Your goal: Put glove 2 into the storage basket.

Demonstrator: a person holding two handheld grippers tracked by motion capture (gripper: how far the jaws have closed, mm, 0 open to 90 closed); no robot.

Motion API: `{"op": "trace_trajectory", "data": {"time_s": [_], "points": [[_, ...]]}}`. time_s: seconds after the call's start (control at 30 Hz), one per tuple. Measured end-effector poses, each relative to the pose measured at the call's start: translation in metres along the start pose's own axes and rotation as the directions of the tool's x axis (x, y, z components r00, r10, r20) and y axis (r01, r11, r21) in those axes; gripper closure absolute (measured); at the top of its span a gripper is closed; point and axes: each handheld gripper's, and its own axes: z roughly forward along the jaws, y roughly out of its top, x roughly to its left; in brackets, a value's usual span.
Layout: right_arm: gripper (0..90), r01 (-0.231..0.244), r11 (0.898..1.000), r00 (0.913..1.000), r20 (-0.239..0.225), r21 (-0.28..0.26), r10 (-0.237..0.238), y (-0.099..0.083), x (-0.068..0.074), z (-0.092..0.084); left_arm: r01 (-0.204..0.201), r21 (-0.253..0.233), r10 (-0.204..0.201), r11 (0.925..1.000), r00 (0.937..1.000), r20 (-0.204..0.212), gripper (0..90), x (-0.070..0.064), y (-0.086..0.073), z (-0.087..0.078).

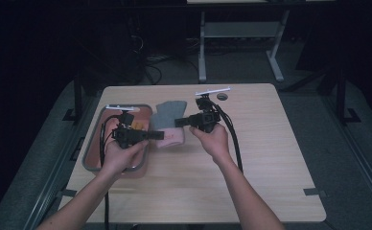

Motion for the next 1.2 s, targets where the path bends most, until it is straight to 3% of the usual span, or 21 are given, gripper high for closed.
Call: {"op": "trace_trajectory", "data": {"time_s": [1.2], "points": [[77.3,0.041,0.999,0.9987,-0.031,0.022,-0.04,0.019,0.031,0.031,-0.001,-0.034,0.0,0.9994,0.9998,-0.022,66.7,0.018,-0.001,-0.043]]}}
